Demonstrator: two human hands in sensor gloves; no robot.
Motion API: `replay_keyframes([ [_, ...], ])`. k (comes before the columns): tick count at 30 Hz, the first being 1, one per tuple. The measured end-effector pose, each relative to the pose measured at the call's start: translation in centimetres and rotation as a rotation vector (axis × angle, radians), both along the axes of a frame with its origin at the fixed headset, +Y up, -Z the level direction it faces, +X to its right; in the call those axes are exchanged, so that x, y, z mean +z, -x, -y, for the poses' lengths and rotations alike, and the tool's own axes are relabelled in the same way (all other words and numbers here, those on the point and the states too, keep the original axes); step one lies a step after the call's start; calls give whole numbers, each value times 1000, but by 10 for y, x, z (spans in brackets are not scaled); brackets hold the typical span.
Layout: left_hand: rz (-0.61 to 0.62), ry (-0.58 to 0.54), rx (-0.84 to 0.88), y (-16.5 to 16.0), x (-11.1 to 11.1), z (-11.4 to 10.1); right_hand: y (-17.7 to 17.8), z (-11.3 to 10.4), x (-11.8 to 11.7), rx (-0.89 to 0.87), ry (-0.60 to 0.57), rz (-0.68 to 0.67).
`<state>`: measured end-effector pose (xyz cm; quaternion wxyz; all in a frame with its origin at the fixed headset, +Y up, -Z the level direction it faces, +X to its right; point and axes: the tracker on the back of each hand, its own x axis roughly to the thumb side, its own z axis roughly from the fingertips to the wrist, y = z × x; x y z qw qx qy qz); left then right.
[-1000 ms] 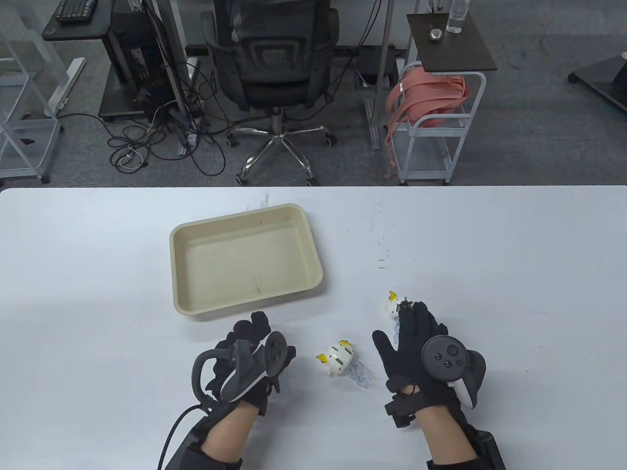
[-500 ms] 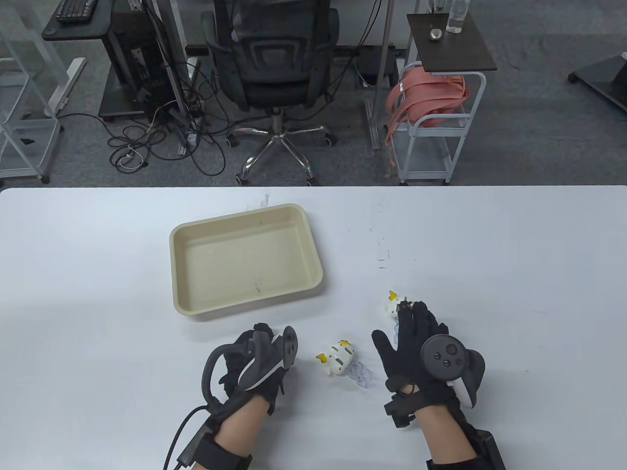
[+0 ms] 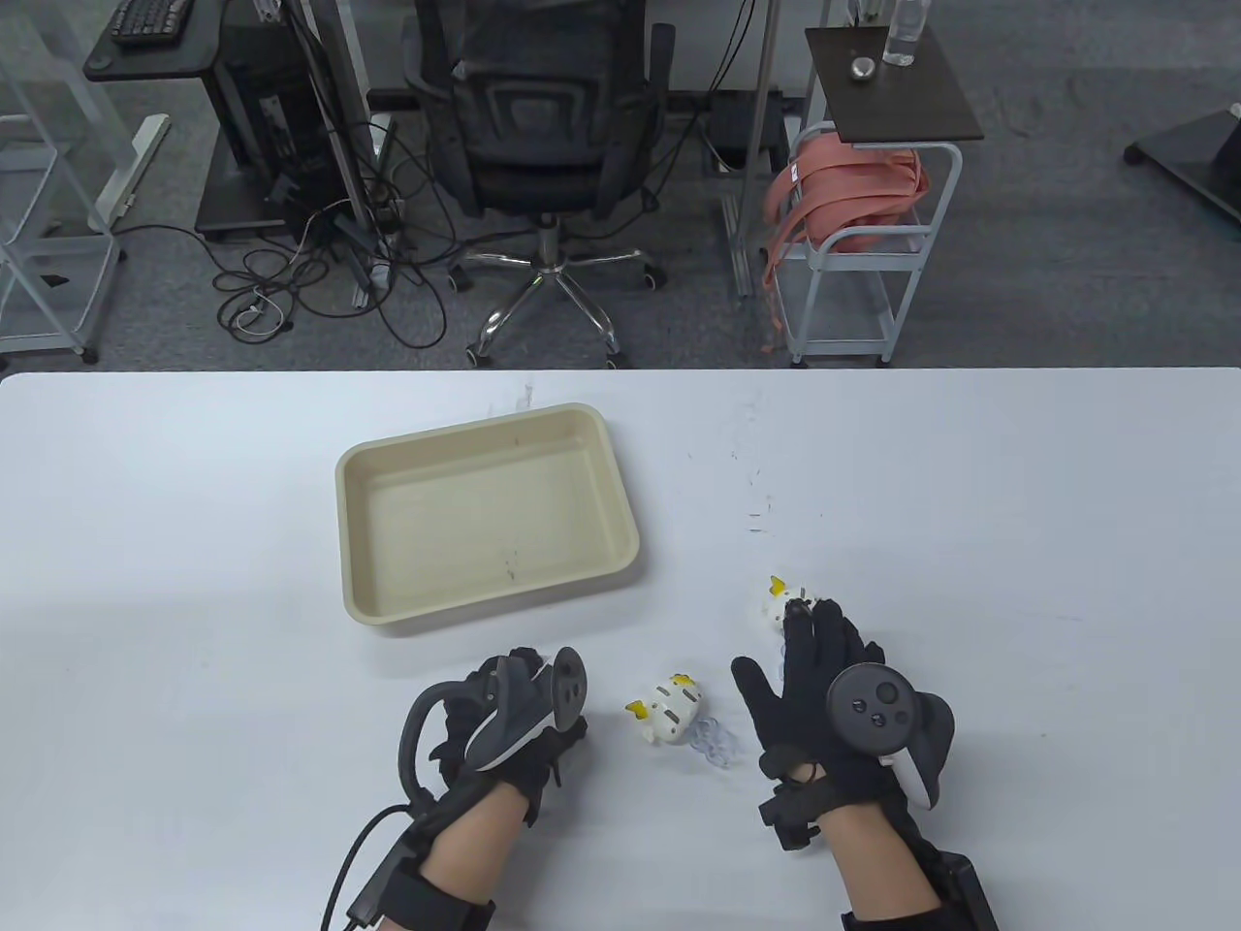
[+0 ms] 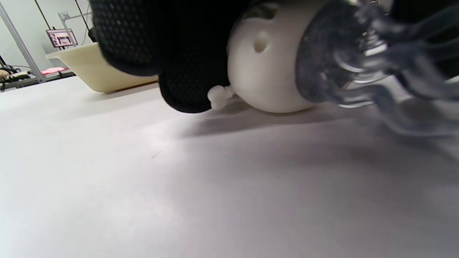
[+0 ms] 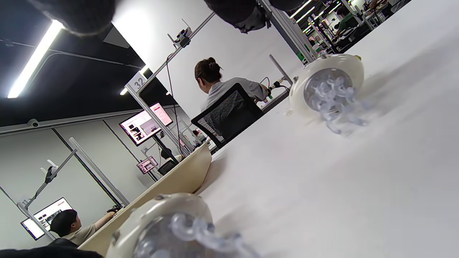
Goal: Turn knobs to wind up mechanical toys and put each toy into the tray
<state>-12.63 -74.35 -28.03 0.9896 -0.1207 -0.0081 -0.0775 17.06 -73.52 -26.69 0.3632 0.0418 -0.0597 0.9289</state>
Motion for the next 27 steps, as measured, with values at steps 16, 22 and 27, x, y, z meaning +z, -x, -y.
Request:
replay_keyframes([
  [16,100,-199,413,20,10,-20,28,-14,4,10,-15,-147],
  [22,66,-296,684,35,10,-24,46,-25,4,-16,-28,-189],
  [27,96,-292,815,38,9,-21,64,-39,0,-39,-59,-225],
])
